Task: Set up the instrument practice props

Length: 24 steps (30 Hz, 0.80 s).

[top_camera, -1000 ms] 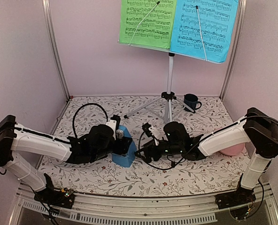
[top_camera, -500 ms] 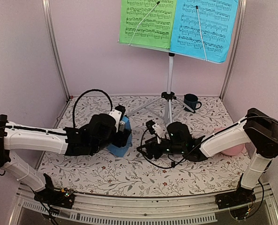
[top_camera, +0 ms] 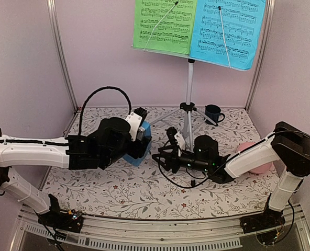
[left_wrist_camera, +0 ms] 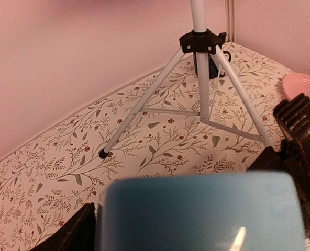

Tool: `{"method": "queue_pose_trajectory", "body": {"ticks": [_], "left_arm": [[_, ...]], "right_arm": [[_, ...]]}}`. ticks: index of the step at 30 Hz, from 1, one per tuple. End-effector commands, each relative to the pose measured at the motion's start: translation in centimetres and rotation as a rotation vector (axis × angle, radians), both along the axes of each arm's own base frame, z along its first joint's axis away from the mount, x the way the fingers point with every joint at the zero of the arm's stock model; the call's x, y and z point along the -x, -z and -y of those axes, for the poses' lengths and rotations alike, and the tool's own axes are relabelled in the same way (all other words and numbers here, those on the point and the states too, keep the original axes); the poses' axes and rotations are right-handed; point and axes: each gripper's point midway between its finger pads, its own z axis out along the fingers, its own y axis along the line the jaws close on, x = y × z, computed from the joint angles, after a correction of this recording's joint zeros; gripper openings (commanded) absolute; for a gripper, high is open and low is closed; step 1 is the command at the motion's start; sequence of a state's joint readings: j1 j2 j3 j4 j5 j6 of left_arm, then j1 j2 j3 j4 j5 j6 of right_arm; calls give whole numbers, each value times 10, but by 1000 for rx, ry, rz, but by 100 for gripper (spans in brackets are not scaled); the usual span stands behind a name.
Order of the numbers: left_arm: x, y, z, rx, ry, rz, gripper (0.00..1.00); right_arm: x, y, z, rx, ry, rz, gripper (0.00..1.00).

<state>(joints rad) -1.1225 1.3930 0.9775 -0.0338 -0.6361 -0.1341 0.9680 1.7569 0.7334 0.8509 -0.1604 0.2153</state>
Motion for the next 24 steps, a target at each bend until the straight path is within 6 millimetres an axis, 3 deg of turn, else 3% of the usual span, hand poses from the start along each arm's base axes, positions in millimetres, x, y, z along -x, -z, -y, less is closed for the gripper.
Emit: {"method": "queue_pose_trajectory", "body": {"ticks": [1,14,24], "left_arm": [[5,-61,5,133,14,96,2],[9,-70,3,188,32,106,2],[13,-69,6,199,58,102,2]], "right_arm": [[-5,-23,-6,-64,-1,58,49],[-4,-11,-27,-56,-9,-5,46],[-12,-17,-30,-52,16,-1,32]]}}
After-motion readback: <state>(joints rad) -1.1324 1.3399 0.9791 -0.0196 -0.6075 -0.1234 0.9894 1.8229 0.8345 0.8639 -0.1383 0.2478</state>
